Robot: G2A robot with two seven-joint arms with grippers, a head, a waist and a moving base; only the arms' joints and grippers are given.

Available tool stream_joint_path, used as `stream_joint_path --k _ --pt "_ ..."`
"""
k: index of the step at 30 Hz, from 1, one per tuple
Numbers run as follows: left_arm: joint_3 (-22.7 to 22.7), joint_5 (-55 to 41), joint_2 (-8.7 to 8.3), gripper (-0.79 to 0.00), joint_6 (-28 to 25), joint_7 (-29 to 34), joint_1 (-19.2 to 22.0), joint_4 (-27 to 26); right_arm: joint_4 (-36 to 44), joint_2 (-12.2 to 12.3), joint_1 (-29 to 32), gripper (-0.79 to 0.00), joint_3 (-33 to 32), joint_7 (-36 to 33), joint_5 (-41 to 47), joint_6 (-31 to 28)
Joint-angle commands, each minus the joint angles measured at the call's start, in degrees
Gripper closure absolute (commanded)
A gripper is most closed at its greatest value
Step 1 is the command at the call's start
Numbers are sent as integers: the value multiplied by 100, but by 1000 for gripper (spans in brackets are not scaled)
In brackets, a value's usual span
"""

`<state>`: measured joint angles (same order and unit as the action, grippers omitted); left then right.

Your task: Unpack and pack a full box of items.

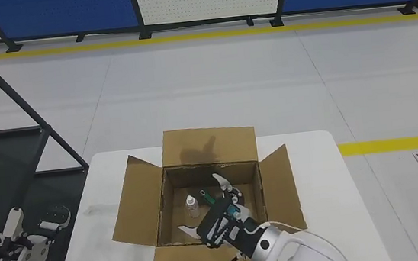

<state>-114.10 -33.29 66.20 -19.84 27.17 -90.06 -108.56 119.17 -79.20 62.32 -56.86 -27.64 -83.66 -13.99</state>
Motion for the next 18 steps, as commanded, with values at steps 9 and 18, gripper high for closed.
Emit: stream_joint_path --k 9,18 --pt "347 578 -87 -785 424 895 470 381 844 19 413 -785 -875 -122 1379 563" --pt "510 938 -251 -785 710 2379 1162 1175 1431 124 980 -785 -2808 -1360 3703 944"
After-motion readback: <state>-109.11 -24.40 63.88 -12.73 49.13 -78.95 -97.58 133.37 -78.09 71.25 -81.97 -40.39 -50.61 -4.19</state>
